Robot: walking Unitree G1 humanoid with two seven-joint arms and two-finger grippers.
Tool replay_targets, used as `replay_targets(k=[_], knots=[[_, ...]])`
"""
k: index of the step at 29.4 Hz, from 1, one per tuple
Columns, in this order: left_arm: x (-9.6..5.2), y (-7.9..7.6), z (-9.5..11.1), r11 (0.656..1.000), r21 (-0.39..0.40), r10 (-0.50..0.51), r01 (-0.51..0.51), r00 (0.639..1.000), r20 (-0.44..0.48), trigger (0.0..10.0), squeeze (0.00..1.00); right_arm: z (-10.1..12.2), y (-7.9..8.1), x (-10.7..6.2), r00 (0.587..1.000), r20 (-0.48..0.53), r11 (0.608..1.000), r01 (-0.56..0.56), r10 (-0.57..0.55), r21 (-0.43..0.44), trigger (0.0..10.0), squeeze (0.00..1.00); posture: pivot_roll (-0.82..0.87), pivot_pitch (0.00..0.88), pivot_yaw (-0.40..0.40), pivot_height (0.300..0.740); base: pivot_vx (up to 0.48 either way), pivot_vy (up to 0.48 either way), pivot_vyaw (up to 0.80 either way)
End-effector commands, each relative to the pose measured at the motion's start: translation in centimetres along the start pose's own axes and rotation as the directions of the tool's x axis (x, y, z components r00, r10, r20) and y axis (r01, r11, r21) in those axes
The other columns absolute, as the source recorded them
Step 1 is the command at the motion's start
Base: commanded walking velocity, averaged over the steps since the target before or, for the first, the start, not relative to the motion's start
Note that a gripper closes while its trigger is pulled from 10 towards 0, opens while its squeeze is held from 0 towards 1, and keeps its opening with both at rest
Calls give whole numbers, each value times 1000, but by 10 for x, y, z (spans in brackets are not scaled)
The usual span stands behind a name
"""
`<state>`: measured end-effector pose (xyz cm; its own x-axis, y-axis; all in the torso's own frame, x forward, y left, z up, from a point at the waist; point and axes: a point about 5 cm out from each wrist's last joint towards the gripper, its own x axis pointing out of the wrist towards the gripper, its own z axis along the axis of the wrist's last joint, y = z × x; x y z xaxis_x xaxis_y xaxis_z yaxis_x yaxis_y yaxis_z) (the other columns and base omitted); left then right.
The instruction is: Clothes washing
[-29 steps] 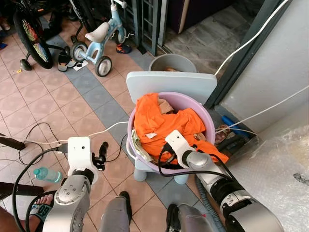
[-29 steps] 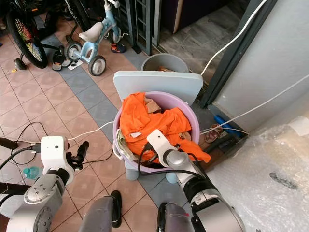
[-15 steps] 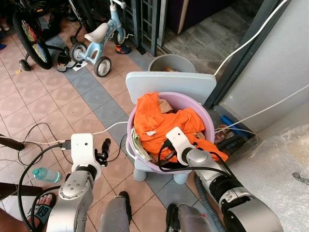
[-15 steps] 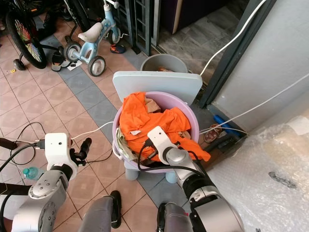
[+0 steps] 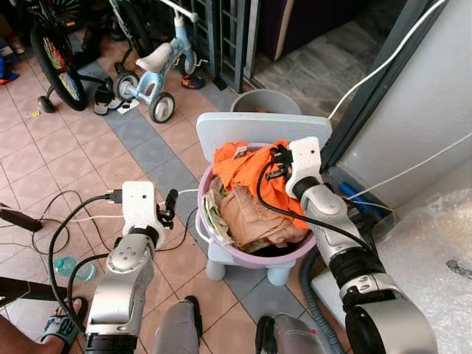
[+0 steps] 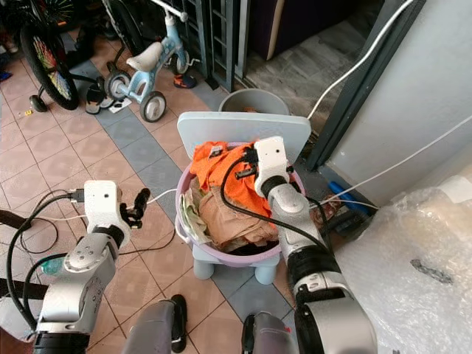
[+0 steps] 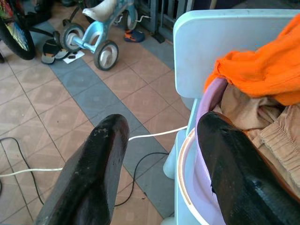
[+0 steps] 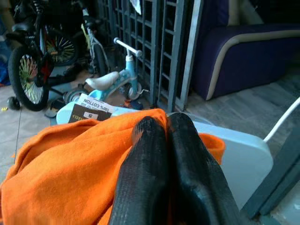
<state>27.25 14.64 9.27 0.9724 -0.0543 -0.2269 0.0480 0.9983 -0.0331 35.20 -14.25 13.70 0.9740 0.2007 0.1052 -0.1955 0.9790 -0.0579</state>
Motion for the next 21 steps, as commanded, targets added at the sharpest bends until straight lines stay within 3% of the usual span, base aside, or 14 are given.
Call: replay_targets(k=[1,7,8,10,19,21], knots=[[2,-2,-5,1000,9,-4,4,1000,-6,10000,0,26,-15,-3,991,117,997,70,-73,25,0,0,-24,57,36,740,0,0,0],[5,-5,-7,1000,0,-6,6,1000,0,10000,0,56,-31,-10,967,222,991,131,-128,3,0,0,-40,51,42,740,0,0,0],[6,-6,-7,1000,-3,-9,9,1000,4,10000,0,71,-38,-14,952,269,986,162,-144,-43,0,0,-45,49,42,740,0,0,0],[6,-8,-7,1000,-3,-19,19,1000,11,10000,0,86,-46,-21,931,320,978,201,-175,-50,0,0,-55,46,41,740,0,0,0],[13,-14,-3,999,-31,-36,38,999,39,10000,0,94,-49,-35,926,321,969,235,-198,-79,0,0,-79,41,41,740,0,0,0],[14,-15,-4,999,-21,-40,41,998,38,10000,0,109,-63,-35,883,376,929,347,-279,-125,0,0,-88,39,46,740,0,0,0]])
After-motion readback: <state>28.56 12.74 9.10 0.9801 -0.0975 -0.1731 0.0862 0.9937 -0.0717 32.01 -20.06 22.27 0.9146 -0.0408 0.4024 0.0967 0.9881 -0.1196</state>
